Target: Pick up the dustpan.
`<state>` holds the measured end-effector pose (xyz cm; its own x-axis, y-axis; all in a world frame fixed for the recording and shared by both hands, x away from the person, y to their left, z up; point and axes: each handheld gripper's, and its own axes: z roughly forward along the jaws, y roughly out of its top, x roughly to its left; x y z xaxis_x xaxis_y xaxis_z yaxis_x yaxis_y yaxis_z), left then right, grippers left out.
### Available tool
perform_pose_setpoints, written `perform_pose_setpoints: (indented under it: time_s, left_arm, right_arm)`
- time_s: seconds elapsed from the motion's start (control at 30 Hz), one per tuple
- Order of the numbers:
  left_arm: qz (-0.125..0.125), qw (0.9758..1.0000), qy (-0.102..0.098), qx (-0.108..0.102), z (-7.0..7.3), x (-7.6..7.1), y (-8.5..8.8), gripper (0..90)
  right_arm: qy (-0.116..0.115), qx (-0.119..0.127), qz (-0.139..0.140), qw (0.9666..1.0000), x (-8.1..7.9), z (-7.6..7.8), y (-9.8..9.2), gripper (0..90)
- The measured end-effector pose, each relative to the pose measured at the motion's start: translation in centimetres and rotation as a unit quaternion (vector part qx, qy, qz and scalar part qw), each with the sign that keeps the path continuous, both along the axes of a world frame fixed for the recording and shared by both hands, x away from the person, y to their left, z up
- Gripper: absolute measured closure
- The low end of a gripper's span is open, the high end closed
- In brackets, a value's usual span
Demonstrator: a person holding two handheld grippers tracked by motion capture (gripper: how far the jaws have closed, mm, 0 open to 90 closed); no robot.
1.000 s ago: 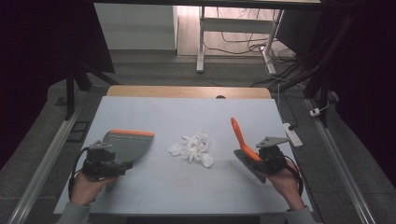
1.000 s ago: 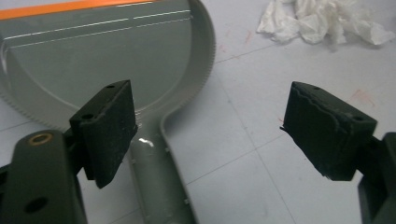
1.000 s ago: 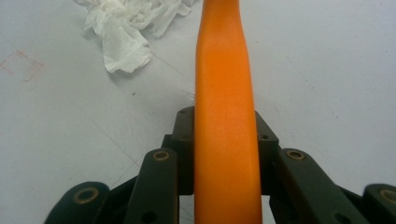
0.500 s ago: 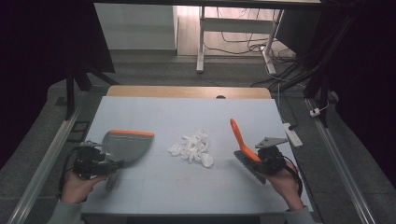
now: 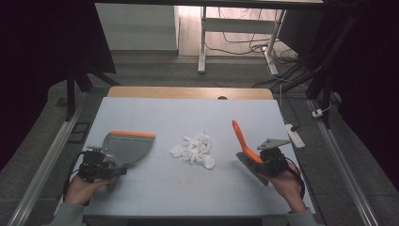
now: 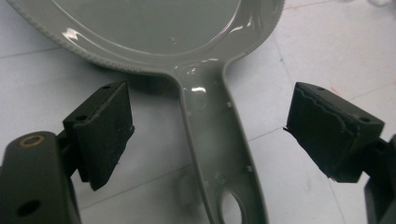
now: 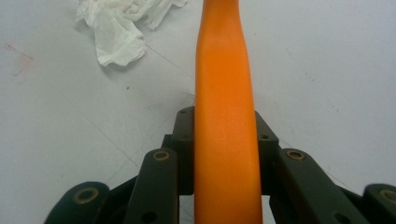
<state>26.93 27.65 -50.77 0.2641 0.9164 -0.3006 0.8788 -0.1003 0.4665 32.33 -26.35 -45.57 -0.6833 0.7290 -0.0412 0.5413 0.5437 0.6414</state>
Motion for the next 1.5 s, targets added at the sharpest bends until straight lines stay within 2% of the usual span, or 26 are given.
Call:
perform_pose_setpoints:
  time_s: [0.53, 0.7, 0.73, 1.03, 1.5]
  left_arm:
    - [0.001, 0.9999, 0.013, 0.011, -1.6, 0.7, -0.9, 22.1]
    - [0.003, 0.9999, 0.012, 0.010, -1.6, 0.7, -0.9, 30.4]
    - [0.004, 0.9999, 0.011, 0.010, -1.6, 0.8, -0.8, 34.6]
    - [0.014, 0.9999, 0.005, -0.005, -1.7, 0.9, -0.7, 52.1]
    - [0.024, 0.9996, 0.002, -0.016, -2.0, 0.9, -0.4, 58.8]
  right_arm:
    - [0.002, -0.001, -0.004, 1.0000, 0.1, -0.1, -0.1, 70.4]
    - [0.001, -0.002, -0.005, 1.0000, 0.1, -0.2, -0.1, 70.4]
    - [0.001, -0.001, -0.006, 1.0000, 0.1, -0.2, -0.1, 70.4]
    - [0.001, 0.000, -0.009, 1.0000, 0.1, -0.1, -0.2, 70.4]
    - [0.000, -0.001, -0.011, 0.9999, 0.1, -0.1, -0.2, 70.4]
